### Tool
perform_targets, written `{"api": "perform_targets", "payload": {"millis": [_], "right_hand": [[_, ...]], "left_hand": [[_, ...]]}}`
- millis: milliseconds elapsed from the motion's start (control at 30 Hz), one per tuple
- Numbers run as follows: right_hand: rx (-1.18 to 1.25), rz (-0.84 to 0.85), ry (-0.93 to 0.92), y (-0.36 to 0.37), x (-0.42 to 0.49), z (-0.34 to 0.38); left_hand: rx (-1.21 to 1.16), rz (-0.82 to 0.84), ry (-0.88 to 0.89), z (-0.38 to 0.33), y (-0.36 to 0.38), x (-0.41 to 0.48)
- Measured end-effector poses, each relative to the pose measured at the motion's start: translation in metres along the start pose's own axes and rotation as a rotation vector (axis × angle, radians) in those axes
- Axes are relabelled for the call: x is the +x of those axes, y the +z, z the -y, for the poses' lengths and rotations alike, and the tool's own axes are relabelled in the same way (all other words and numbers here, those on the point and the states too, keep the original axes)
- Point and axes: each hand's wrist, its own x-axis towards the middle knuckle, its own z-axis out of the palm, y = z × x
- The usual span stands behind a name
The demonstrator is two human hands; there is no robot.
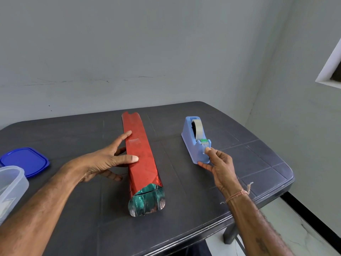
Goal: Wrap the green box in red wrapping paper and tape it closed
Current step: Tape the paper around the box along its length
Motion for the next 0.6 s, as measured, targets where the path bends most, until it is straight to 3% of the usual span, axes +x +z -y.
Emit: {"api": "perform_targets", "payload": {"millis": [433,600], "right_hand": [[-0.128,-0.136,0.002,0.004,0.008,-0.018],[-0.139,-0.112,0.001,0.003,-0.003,-0.016]], "left_hand": [[0.005,-0.002,-0.014,0.000,-0.001,0.002],[0.022,0.001,-0.017,-0.001,-0.002,0.000]]}}
